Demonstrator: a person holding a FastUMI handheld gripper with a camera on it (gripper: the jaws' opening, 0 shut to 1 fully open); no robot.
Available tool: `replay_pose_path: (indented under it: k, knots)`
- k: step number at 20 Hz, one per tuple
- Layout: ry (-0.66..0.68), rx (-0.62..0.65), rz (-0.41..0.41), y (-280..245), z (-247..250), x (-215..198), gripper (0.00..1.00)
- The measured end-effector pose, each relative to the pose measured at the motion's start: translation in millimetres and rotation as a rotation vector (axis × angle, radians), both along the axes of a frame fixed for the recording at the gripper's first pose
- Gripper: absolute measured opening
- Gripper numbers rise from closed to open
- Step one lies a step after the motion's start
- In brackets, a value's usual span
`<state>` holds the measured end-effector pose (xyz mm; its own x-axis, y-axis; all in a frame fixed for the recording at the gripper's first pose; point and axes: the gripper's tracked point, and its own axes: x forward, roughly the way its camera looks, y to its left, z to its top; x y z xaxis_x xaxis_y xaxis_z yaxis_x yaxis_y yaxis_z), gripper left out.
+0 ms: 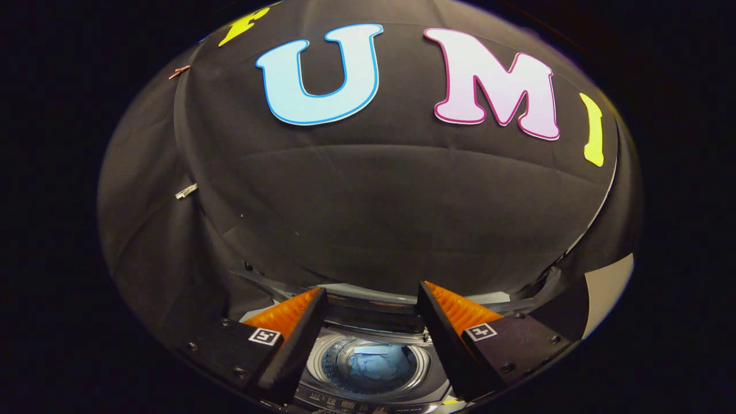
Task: Put the clothes into the washing machine and then close the washing machine lid.
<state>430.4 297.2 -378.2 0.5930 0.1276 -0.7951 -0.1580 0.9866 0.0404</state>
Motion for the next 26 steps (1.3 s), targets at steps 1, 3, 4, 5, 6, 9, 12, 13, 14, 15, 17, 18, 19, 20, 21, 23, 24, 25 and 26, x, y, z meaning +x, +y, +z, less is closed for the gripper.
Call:
replay_pose_path:
  k: [1,3,4,5,6,9,12,13,14,15,17,18,19,20,21,23,24,25,26]
  knots:
    - [-0.003,-0.007,0.005,0.9,0.5,-4.1,1.00]
    - [-0.006,-0.021,0.013,1.3,1.8,-12.2,1.00]
    - [-0.008,-0.027,0.017,1.3,3.2,-15.8,1.00]
    - [-0.007,-0.030,0.018,1.9,3.2,-20.6,1.00]
    - [-0.006,-0.031,0.019,2.3,3.8,-24.5,0.99]
    - [0.009,-0.033,0.020,2.9,5.8,-38.0,1.00]
    - [0.025,-0.037,0.027,2.8,6.6,-54.6,1.00]
    - [0.032,-0.036,0.028,3.5,6.7,-61.3,1.00]
    - [0.041,-0.035,0.030,4.1,7.1,-67.9,1.00]
    - [0.051,-0.032,0.033,4.2,7.4,-74.9,1.00]
    - [0.079,-0.020,0.034,3.9,6.0,-89.3,0.99]
    - [0.098,-0.010,0.030,3.7,4.7,-97.4,1.00]
    - [0.121,0.000,0.028,4.1,1.9,-105.6,0.99]
    - [0.149,0.018,0.026,5.9,-2.8,-115.2,0.99]
    - [0.194,0.037,0.024,7.1,-8.6,-129.0,0.99]
    - [0.239,0.057,0.025,8.5,-19.3,-144.2,0.99]
    - [0.234,0.046,0.034,6.9,-20.7,-144.9,0.99]
    - [0.222,0.036,0.042,6.2,-16.7,-143.3,0.99]
    - [0.214,0.036,0.046,5.5,-13.1,-142.3,0.99]
